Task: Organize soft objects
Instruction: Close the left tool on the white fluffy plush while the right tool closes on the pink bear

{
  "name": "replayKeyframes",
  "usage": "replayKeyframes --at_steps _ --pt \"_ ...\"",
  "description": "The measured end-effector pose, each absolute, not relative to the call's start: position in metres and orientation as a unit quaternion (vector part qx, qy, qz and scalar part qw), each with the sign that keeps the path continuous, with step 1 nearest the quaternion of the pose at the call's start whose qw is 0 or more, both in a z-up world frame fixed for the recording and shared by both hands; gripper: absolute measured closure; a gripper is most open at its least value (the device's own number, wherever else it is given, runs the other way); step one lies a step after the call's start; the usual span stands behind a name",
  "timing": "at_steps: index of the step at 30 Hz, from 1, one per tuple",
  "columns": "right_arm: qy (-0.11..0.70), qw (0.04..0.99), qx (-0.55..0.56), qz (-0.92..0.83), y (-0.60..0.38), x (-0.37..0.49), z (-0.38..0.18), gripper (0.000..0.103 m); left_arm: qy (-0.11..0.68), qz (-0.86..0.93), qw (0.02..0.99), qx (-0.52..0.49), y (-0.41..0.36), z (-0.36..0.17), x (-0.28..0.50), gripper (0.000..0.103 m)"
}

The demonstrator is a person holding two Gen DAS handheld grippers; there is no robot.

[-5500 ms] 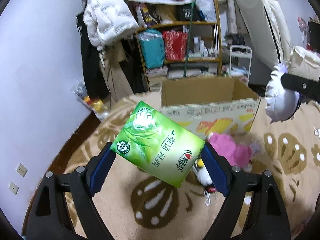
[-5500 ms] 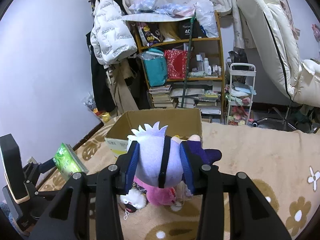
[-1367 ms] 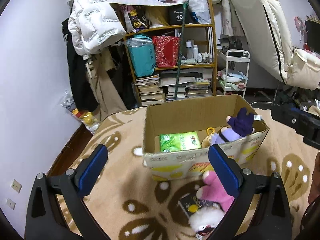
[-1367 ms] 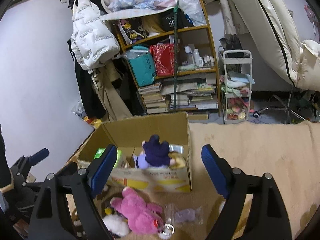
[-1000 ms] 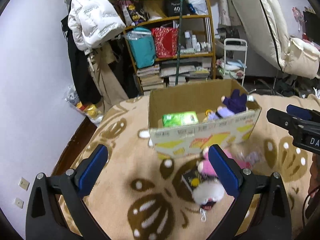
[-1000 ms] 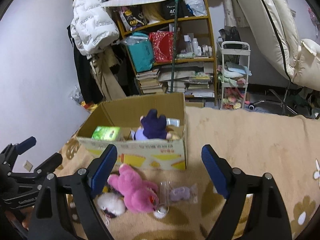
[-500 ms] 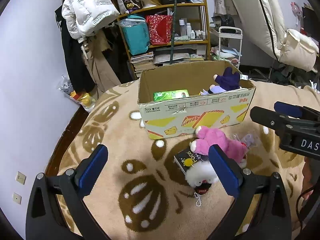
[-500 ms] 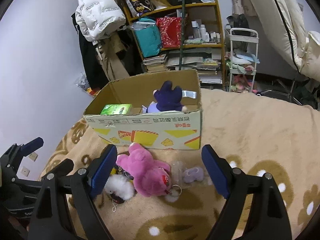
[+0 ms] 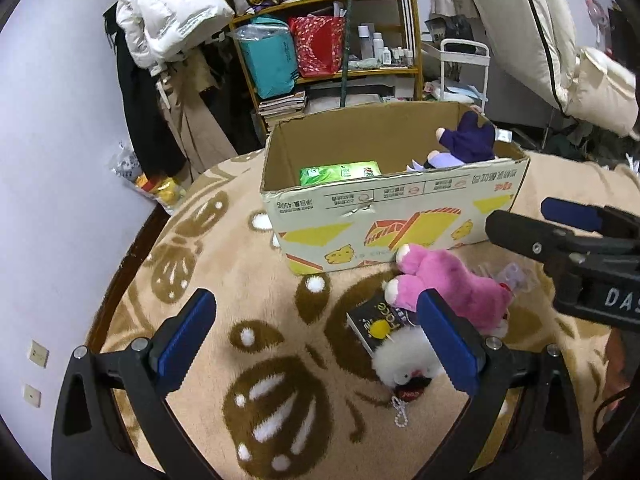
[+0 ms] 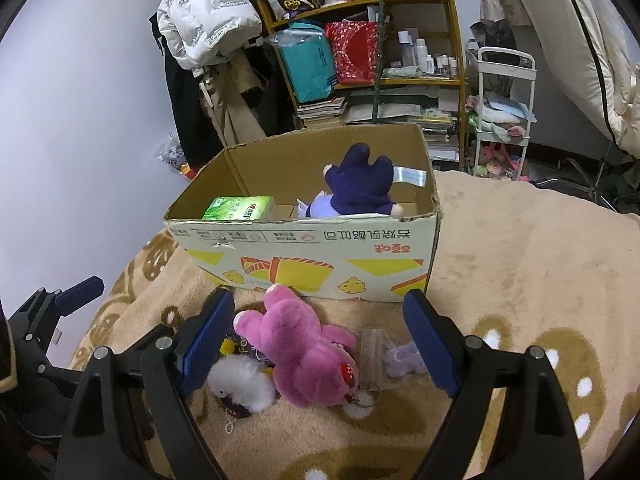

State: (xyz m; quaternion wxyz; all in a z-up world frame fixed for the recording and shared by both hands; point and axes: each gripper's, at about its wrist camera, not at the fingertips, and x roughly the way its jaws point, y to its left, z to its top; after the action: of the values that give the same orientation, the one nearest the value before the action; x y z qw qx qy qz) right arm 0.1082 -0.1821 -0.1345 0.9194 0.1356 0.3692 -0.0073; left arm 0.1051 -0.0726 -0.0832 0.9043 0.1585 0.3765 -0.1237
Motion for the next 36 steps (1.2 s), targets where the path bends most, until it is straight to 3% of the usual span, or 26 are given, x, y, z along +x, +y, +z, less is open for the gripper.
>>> replayKeyframes --at_steps 36 --pt "0.449 0.877 0.169 0.026 -0.180 0.138 -0.195 0.012 0.514 -0.199 0.820 0.155 -0.101 -0.155 0.121 0.004"
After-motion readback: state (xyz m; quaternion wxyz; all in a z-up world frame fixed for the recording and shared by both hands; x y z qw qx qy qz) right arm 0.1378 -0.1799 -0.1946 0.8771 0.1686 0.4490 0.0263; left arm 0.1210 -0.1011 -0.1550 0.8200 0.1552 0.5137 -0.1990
